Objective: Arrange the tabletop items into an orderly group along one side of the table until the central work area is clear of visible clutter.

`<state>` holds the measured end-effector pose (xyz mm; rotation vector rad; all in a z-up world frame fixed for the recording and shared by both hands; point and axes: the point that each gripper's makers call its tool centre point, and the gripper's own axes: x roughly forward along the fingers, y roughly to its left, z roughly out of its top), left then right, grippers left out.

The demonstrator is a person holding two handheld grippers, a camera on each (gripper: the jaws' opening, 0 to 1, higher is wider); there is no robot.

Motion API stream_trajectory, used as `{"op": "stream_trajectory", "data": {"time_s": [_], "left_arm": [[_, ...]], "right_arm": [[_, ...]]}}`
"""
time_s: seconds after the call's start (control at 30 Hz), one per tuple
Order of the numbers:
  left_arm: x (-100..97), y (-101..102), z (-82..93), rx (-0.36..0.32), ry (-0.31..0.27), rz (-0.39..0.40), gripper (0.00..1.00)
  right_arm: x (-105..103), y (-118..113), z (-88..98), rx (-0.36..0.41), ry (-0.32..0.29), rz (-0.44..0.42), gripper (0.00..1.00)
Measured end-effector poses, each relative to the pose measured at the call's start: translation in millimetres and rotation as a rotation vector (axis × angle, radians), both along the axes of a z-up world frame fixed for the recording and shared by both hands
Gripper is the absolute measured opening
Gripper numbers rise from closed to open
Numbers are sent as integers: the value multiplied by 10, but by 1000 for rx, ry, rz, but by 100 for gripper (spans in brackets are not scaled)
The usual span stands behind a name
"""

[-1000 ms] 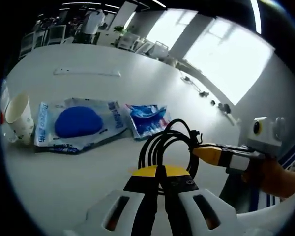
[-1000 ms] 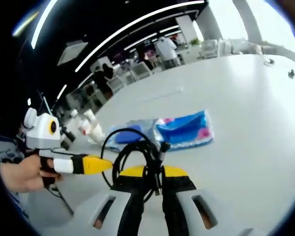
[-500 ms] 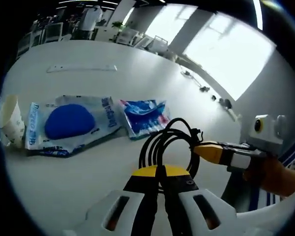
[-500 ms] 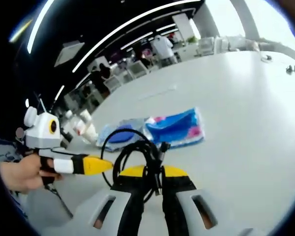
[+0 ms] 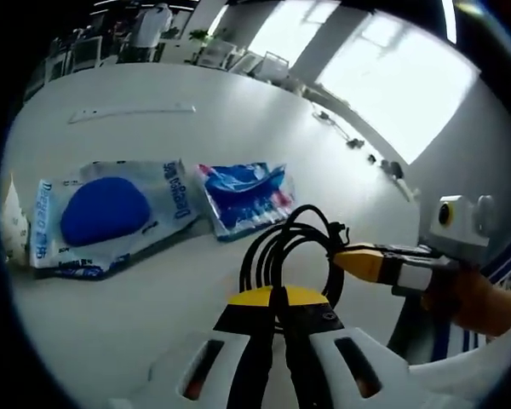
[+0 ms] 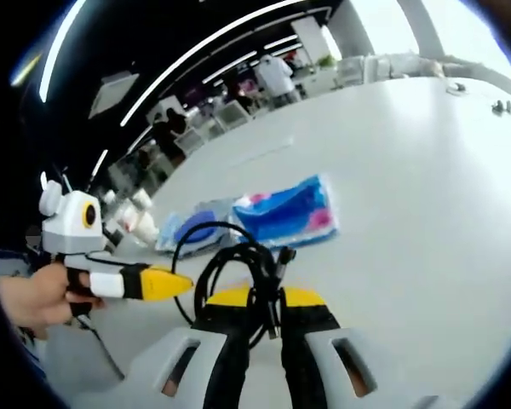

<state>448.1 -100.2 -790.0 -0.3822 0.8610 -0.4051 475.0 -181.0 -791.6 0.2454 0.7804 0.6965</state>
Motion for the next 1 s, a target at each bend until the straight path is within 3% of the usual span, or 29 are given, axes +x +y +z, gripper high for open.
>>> {"op": "stream_trajectory", "data": {"time_s": [1.0], "left_arm": [[40, 59, -285, 72, 56, -20, 0]], "right_arm": [[35, 21, -207, -72, -10, 73, 9]]}}
